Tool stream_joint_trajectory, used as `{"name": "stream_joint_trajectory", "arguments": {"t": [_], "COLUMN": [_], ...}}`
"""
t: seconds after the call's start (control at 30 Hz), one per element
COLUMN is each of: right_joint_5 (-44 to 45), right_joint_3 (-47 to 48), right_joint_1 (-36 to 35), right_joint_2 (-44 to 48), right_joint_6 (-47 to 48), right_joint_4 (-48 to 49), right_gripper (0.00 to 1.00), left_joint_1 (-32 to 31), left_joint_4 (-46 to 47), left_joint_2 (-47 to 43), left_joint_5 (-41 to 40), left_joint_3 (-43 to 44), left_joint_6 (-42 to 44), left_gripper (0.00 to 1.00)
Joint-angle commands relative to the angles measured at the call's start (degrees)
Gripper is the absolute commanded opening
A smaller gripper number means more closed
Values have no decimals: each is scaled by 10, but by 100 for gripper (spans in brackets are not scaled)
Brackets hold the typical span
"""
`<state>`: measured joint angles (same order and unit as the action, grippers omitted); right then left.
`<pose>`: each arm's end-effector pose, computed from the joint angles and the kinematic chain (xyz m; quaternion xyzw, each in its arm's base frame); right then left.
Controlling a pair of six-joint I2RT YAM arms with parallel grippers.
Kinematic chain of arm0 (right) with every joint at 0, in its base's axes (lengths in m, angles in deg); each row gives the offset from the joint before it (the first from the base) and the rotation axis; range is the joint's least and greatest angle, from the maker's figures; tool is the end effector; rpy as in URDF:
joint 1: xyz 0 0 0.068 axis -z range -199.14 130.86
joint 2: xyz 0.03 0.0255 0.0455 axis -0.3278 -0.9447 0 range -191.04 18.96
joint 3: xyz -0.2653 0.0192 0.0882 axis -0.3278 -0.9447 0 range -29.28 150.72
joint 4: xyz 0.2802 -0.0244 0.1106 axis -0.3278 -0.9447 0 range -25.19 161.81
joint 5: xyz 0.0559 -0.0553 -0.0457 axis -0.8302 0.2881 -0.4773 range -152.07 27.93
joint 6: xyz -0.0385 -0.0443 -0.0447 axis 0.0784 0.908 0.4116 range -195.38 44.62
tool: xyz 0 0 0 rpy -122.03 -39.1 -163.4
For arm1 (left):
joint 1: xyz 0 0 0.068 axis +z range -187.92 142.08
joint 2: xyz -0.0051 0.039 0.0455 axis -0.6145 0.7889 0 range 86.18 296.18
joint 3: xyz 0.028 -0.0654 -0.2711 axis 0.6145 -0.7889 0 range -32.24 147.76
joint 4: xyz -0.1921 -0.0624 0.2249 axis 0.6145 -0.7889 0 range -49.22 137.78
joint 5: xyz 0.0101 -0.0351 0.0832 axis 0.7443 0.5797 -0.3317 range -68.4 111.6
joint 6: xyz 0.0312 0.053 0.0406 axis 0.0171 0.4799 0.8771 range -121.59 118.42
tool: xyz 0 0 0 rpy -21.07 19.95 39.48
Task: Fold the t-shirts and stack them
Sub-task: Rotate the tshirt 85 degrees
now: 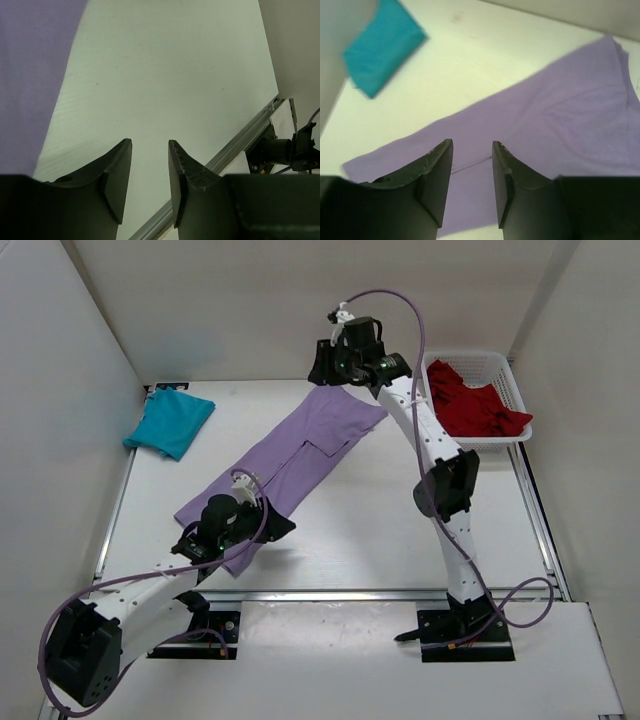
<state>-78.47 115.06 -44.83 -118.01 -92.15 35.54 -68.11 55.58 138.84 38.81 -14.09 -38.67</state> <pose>0.5450 0.2815 0.3310 -0.1385 0.8442 0.2967 0.4245 0.2027 -0.1391 0.1559 0.0278 0.8450 -0.3934 0.3612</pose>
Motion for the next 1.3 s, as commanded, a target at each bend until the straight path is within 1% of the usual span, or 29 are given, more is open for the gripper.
{"name": "stream_joint_trajectory", "arguments": {"t": [0.0, 0.03, 0.07, 0.1, 0.13, 0.17, 0.2, 0.23, 0.27, 0.3, 0.33, 0.37, 0.4, 0.43, 0.47, 0.53, 0.57, 0.63, 0.73, 0.87, 0.97, 1.0, 1.07, 1.1, 1.13, 1.17, 1.2, 1.23, 1.27], "right_joint_5": [55, 78, 113, 130, 160, 180, 197, 204, 211, 197, 186, 147, 106, 81, 74, 66, 66, 82, 98, 107, 113, 114, 94, 88, 74, 60, 60, 62, 56], "right_joint_3": [2, -36, -60, -124, -204, -244, -316, -387, -421, -492, -573, -666, -758, -794, -852, -903, -921, -927, -893, -856, -835, -830, -817, -812, -809, -809, -818, -831, -841], "right_joint_1": [-74, -90, -122, -156, -165, -190, -202, -207, -207, -203, -192, -188, -185, -189, -196, -204, -208, -216, -218, -204, -198, -200, -192, -185, -186, -180, -177, -172, -169], "right_joint_2": [72, 73, 76, 87, 114, 136, 177, 227, 280, 305, 358, 415, 455, 469, 481, 474, 458, 426, 359, 278, 238, 226, 209, 196, 188, 187, 193, 203, 215], "right_joint_6": [56, 61, 61, 61, 54, 57, 50, 36, 35, 22, 3, -17, -46, -61, -96, -145, -181, -212, -238, -279, -298, -302, -310, -319, -324, -328, -324, -324, -321], "right_joint_4": [-177, -190, -198, -191, -154, -100, -53, -30, 14, 62, 125, 164, 252, 332, 357, 462, 497, 529, 535, 546, 536, 535, 538, 544, 541, 542, 545, 550, 555], "right_gripper": [33, 25, 14, 9, 7, 8, 9, 9, 9, 9, 10, 17, 25, 29, 36, 44, 45, 51, 53, 46, 45, 45, 38, 34, 21, 11, 8, 2, 0], "left_joint_1": [21, 23, 39, 47, 71, 100, 130, 145, 172, 191, 205, 203, 199, 192, 191, 188, 196, 215, 218, 220, 217, 218, 221, 225, 242, 253, 266, 268, 276], "left_joint_4": [16, 13, 4, -13, -27, -45, -61, -73, -77, -78, -78, -77, -78, -78, -78, -76, -75, -77, -98, -105, -102, -102, -84, -50, -42, -24, -16, -6, 8], "left_joint_2": [-17, -28, -38, -48, -62, -81, -88, -107, -124, -144, -148, -157, -157, -154, -150, -144, -143, -150, -157, -157, -157, -151, -151, -158, -161, -163, -161, -159, -157], "left_joint_5": [15, 19, 19, 23, 29, 33, 47, 65, 73, 84, 93, 87, 88, 82, 80, 82, 89, 104, 104, 105, 115, 121, 142, 166, 186, 194, 211, 222, 228], "left_joint_3": [-15, -17, -18, -18, -15, -15, -21, -22, -30, -26, -33, -35, -36, -40, -36, -38, -36, -37, -27, -30, -25, -21, -26, -35, -43, -48, -51, -57, -65], "left_joint_6": [-10, -11, -10, 1, 15, 16, 24, 28, 32, 31, 32, 32, 31, 31, 32, 31, 30, 28, 36, 44, 49, 53, 46, 31, 25, 15, 7, -2, -17], "left_gripper": [46, 46, 46, 46, 45, 42, 34, 29, 26, 25, 26, 27, 30, 31, 31, 30, 29, 28, 30, 32, 38, 38, 40, 41, 42, 47, 53, 56, 59]}}
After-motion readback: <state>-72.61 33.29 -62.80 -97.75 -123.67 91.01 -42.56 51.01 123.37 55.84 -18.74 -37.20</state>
